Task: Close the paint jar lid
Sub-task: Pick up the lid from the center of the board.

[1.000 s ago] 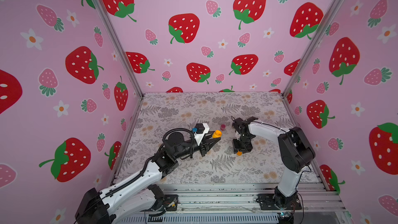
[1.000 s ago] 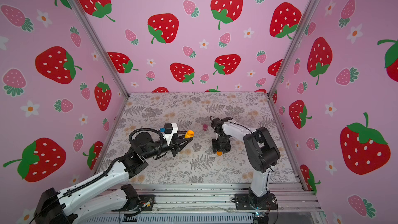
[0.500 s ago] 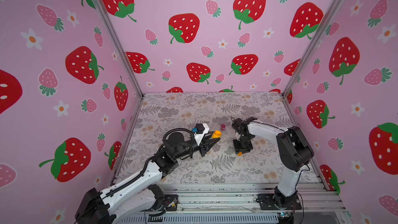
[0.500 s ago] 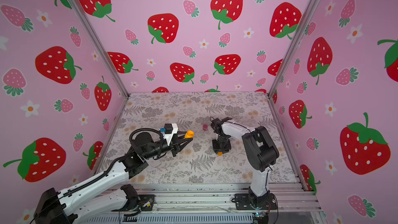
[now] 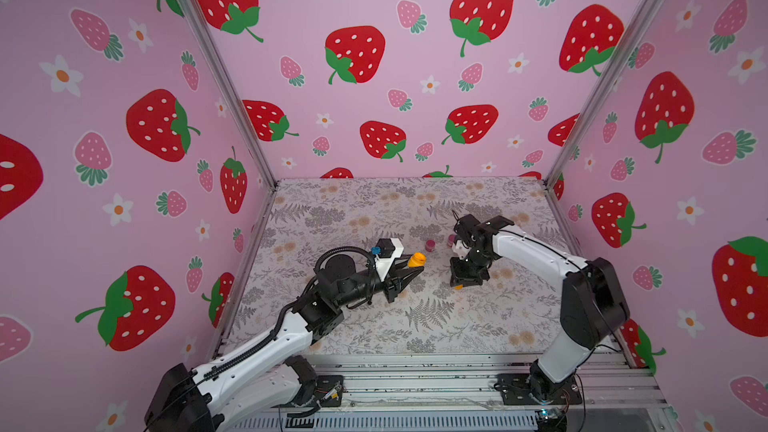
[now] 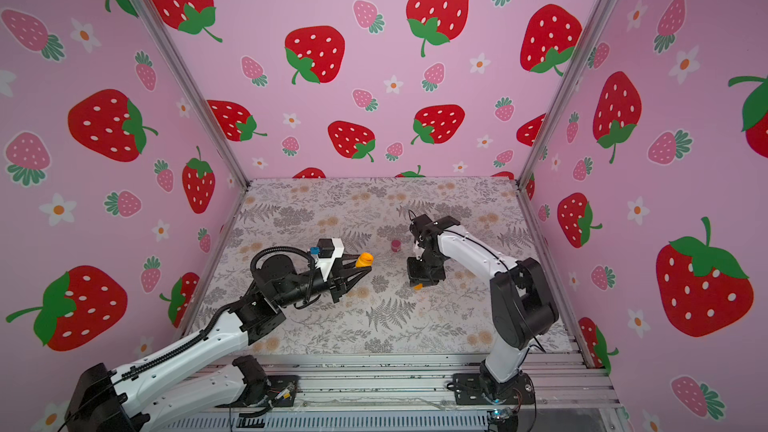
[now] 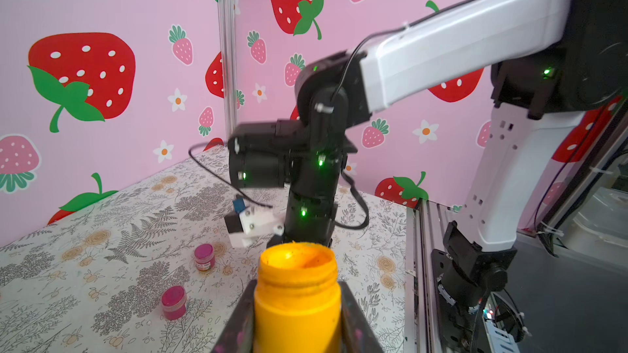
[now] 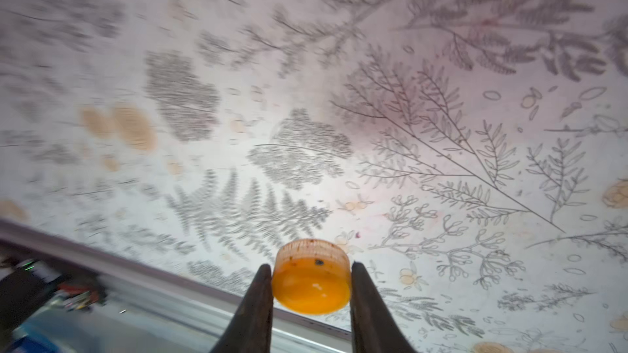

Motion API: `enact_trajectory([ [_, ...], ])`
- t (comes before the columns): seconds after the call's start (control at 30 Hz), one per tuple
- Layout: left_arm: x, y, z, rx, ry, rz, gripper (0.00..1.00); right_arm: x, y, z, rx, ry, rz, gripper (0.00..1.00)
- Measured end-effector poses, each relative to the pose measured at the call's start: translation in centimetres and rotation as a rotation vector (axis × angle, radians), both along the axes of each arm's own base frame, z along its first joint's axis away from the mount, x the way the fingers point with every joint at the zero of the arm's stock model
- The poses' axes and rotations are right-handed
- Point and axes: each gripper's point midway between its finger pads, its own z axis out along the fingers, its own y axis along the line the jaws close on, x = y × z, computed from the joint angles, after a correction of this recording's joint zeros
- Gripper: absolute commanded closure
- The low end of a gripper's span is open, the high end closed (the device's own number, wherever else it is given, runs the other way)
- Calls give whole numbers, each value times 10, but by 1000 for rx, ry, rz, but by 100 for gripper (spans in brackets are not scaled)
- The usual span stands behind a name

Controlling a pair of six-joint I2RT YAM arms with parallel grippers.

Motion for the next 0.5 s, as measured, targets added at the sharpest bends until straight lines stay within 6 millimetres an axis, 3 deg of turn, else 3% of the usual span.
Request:
enact_trajectory([
  [0.2, -1, -4, -7, 36, 35, -22, 91, 18, 24, 118, 333, -190, 36, 74],
  [0.27, -1, -5, -6, 45, 42, -30, 91, 13, 28, 143, 413, -204, 62, 74],
  [0.37, -2, -8, -4, 55, 45, -42, 91, 2, 38, 167, 533, -199, 116, 74],
  [0.5, -3, -12, -4, 72, 48, -62, 91, -14, 53, 181, 652, -148, 180, 74],
])
